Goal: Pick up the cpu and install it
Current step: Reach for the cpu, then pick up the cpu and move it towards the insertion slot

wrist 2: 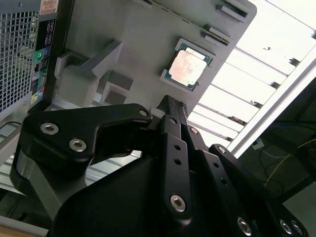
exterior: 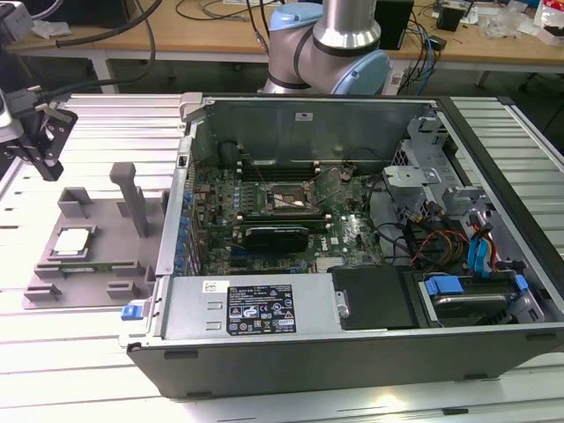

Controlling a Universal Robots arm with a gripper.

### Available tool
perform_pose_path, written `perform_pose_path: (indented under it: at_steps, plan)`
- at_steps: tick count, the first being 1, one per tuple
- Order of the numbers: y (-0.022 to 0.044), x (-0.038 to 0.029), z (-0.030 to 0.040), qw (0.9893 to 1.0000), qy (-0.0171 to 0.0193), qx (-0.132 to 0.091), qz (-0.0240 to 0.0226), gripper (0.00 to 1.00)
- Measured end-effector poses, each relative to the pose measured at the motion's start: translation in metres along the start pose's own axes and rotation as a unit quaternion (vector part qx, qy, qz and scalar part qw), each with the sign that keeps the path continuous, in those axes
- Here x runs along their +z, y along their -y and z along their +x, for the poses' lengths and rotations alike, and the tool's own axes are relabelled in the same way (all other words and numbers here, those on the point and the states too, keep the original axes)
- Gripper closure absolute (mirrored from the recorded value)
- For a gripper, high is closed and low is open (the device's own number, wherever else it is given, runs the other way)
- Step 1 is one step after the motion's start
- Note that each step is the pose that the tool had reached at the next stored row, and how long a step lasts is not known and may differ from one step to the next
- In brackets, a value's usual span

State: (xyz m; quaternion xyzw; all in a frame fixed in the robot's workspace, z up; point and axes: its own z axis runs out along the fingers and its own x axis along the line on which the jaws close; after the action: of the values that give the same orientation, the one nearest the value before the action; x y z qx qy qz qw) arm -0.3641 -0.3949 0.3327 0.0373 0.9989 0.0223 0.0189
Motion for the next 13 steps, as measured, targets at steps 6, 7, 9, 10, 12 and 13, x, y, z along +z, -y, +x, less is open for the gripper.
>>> perform_pose_path:
  at_steps: [6, 7, 9, 10, 12, 13]
  plan:
    - [0.0000, 0.0002, 0.0000, 1.0000, 0.0000, 0.000, -0.0001, 0.89]
    - [0.0000, 0.0002, 0.0000, 1.0000, 0.0000, 0.000, -0.0001, 0.89]
    - [0.0000, 0.0003, 0.0000, 1.0000, 0.0000, 0.000, -0.0001, 0.89]
    - [0.0000, 0.0003, 0.0000, 1.0000, 0.0000, 0.000, -0.0001, 0.89]
    - [0.0000, 0.0005, 0.0005, 1.0000, 0.0002, 0.000, -0.0002, 0.89]
    - [0.0000, 0.0005, 0.0014, 1.0000, 0.0001, 0.000, -0.0001, 0.89]
